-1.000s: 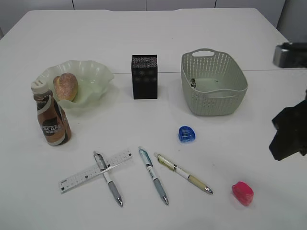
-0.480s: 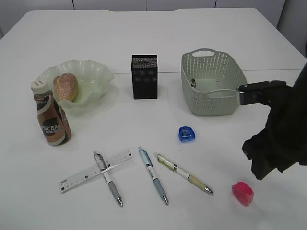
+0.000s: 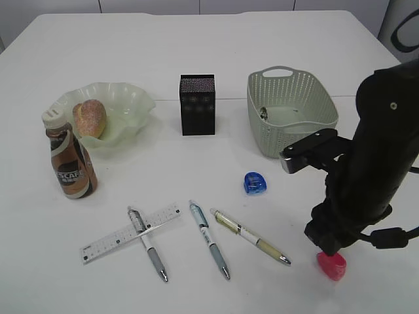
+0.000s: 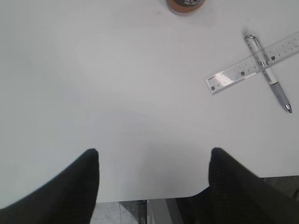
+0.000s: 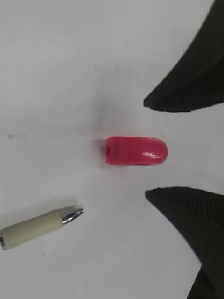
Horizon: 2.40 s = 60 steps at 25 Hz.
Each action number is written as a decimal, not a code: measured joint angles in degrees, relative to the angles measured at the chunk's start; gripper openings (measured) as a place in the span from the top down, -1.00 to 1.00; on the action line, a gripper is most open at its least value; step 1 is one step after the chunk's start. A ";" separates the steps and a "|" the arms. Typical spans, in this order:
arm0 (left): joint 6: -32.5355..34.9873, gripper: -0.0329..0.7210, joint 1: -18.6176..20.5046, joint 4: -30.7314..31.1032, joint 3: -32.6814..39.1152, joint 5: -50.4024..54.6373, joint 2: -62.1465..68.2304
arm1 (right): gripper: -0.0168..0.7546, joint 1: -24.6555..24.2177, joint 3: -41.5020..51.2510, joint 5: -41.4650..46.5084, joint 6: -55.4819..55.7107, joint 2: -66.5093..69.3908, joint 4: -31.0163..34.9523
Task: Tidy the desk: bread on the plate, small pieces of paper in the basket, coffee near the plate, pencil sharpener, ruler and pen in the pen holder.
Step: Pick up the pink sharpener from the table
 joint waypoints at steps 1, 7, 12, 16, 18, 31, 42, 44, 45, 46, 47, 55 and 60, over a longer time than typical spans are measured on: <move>0.00 -0.47 0.00 0.00 0.00 0.00 0.00 | -0.12 0.00 0.00 -0.37 0.00 0.26 -0.15; 0.00 -0.45 0.00 0.00 0.00 0.00 0.00 | -0.12 0.00 0.00 -1.51 0.00 3.25 -0.85; 0.00 -0.45 0.00 0.00 0.00 0.00 0.00 | -0.12 0.03 0.00 -1.90 0.00 4.92 -0.98; 0.00 -0.45 0.00 0.00 0.00 0.00 0.00 | -0.12 0.37 -0.02 -2.02 0.00 6.46 -0.98; 0.00 -0.44 0.00 0.00 0.00 0.00 -0.04 | -0.12 0.37 -0.02 -2.40 0.00 6.98 -0.98; 0.00 -0.44 0.00 1.35 0.00 0.04 -0.13 | -0.12 0.45 -0.02 -4.44 1.93 8.97 -1.13; 0.00 -0.43 0.00 1.48 0.00 0.04 -0.13 | -0.12 0.45 -0.12 -3.56 2.05 11.30 -1.28; 0.00 -0.43 0.00 1.48 0.00 0.04 -0.13 | -0.12 0.45 -0.12 -3.45 2.05 11.35 -1.28; 0.00 -0.43 0.00 1.48 0.00 0.04 -0.13 | -0.12 0.45 -0.12 -3.45 2.05 11.35 -1.28; 0.00 -0.43 0.00 1.48 0.00 0.04 -0.13 | -0.12 0.45 -0.12 -3.35 2.05 11.35 -1.28; 0.00 -0.43 0.00 1.48 0.00 0.04 -0.13 | -0.12 0.45 -0.12 -3.35 2.05 11.35 -1.28; 0.00 -0.43 0.00 1.48 0.00 0.04 -0.13 | -0.12 0.45 -0.24 -2.30 2.16 11.35 -1.28; 0.00 -0.43 0.00 1.48 0.00 0.04 -0.13 | -0.12 0.45 -0.24 -2.40 2.16 11.35 -1.28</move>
